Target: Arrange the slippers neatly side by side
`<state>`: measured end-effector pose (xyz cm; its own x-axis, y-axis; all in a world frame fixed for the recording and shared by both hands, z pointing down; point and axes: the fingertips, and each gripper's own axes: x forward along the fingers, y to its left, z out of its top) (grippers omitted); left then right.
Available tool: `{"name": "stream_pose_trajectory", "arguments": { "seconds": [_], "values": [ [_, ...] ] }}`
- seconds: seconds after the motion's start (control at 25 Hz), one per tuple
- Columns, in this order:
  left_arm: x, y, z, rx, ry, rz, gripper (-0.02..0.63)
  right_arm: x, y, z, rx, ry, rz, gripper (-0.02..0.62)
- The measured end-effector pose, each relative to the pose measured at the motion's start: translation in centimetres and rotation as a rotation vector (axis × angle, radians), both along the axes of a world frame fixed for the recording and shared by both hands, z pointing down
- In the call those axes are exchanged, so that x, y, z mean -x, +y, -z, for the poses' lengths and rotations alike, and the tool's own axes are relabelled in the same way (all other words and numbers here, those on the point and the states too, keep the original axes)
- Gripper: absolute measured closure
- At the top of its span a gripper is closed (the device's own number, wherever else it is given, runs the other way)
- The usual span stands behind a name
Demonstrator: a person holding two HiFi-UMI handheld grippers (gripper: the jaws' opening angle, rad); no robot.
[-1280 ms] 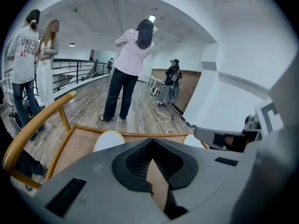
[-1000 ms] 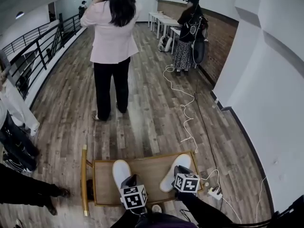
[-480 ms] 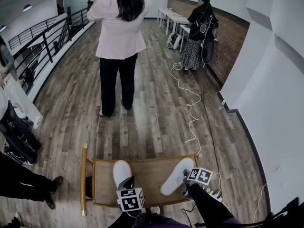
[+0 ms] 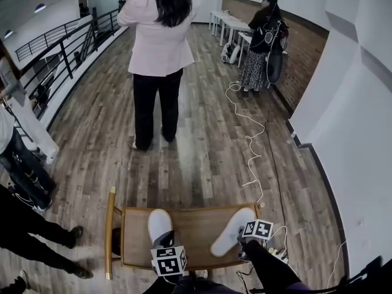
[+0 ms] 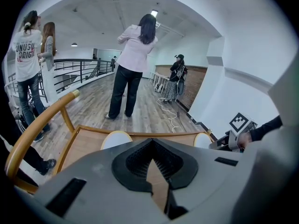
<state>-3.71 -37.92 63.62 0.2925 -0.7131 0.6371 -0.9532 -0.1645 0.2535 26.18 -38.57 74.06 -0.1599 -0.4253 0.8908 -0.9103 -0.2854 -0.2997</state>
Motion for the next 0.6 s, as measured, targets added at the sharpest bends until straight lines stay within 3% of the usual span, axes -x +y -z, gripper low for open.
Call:
{"name": "stream_pose_trajectory", "arguments": {
  "seconds": [0.28,0.6],
  "values": [
    [1.0,0.2,-0.3,0.006,0.005,0.027,0.607,1.7,0.0,0.3,0.003,-0.03,0.105,0.58],
    [1.4,0.1,0.0,-0.004,0.02,0.049,0.607,10.7,-0.2,1.4,0.029,-0.169,0.32,0.581]
  ]
}}
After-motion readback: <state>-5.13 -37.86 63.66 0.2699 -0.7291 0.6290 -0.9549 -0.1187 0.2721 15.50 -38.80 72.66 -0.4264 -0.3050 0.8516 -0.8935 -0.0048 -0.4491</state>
